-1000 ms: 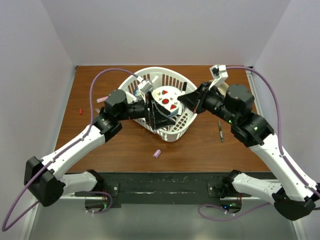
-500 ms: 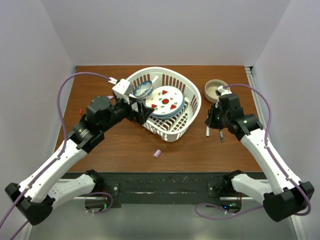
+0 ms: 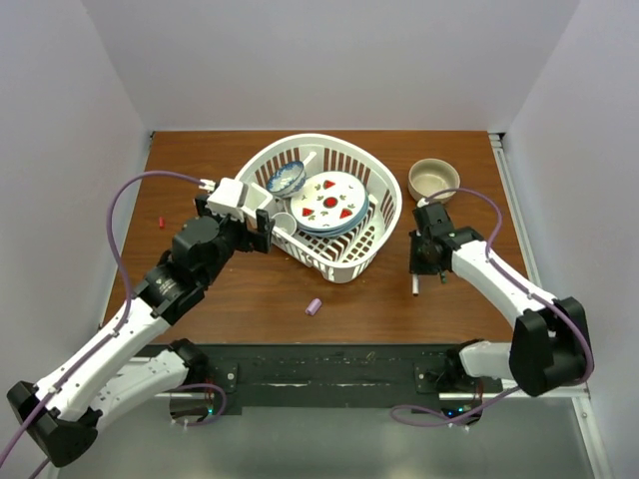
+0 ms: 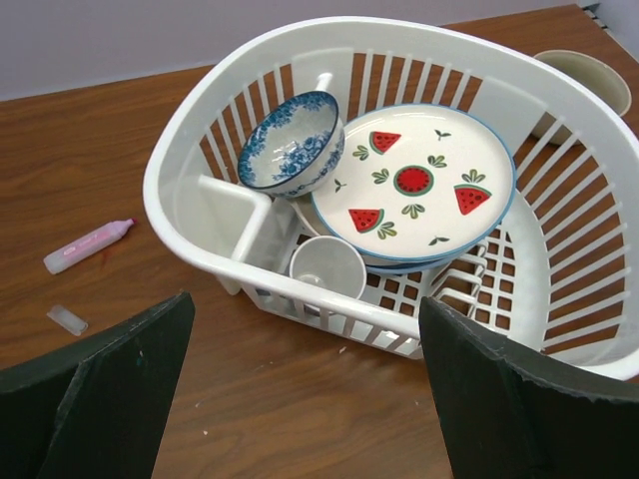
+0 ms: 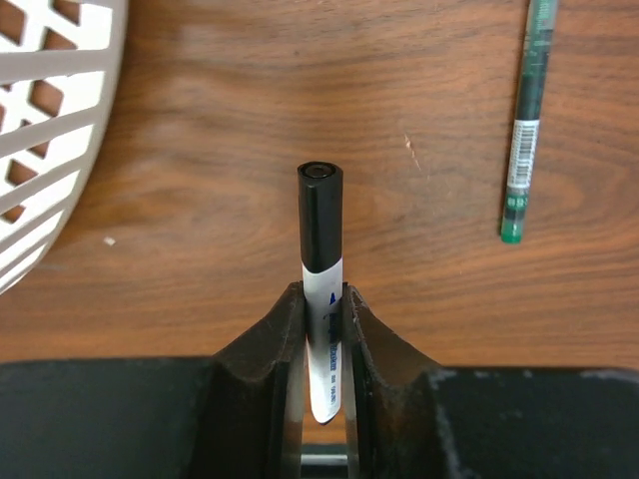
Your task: Insert the pens into the pen caps
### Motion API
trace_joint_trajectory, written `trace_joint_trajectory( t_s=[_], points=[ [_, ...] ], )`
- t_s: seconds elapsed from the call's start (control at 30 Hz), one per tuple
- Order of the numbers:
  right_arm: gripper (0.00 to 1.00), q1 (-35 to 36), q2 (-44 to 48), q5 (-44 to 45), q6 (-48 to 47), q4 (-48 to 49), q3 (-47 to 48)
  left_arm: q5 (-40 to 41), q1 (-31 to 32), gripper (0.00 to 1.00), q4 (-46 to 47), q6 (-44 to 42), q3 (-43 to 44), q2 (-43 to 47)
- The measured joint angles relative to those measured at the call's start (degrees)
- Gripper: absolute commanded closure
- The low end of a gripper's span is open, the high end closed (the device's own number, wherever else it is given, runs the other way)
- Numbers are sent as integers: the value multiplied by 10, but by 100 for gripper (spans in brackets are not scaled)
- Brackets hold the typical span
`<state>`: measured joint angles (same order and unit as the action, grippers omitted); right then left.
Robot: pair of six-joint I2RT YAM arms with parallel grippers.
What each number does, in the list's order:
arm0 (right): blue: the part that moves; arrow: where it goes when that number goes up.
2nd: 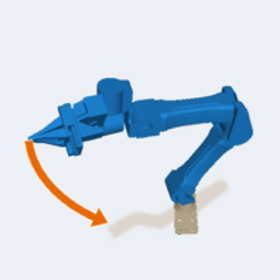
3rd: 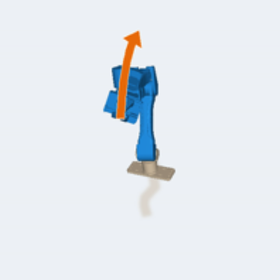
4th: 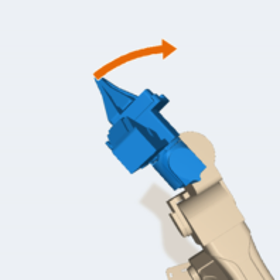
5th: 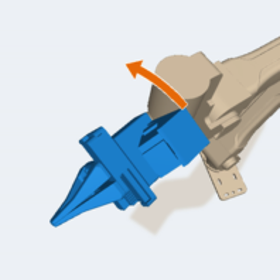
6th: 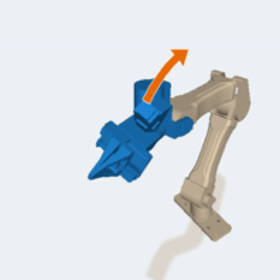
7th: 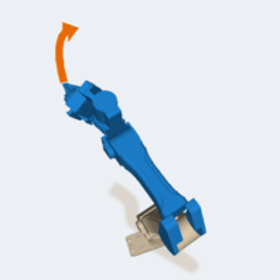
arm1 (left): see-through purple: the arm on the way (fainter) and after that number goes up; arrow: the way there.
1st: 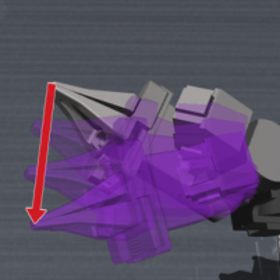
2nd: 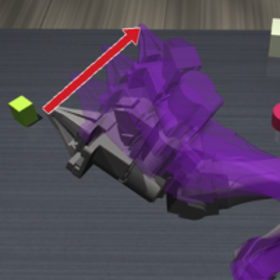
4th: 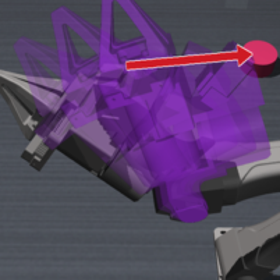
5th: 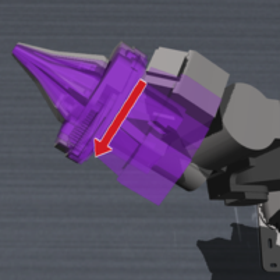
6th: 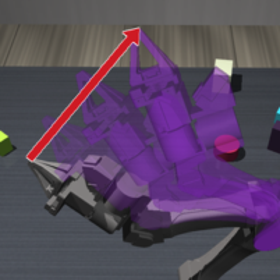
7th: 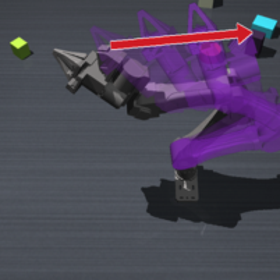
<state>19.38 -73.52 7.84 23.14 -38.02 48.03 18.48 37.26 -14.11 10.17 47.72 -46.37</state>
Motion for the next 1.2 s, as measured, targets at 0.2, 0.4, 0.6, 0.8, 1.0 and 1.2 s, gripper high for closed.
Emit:
trace_joint_trajectory(
  t_s=[0.2,0.4,0.6,0.8,1.0,1.2],
  points=[
    [75,-3,-39,4,9,44,-18,34,0,0,8,-4,-12,23],
    [65,-5,-74,7,17,83,-37,50,0,0,15,-6,-17,43],
    [62,-6,-88,20,21,94,-38,59,0,0,17,-8,-17,44],
    [59,-32,-69,47,10,73,-23,60,0,1,20,-8,-17,43],
    [60,-104,-59,52,-13,73,10,59,0,1,23,-8,-17,43],
    [60,-154,-112,60,-22,70,20,54,0,1,25,-8,-17,40]
  ],
)
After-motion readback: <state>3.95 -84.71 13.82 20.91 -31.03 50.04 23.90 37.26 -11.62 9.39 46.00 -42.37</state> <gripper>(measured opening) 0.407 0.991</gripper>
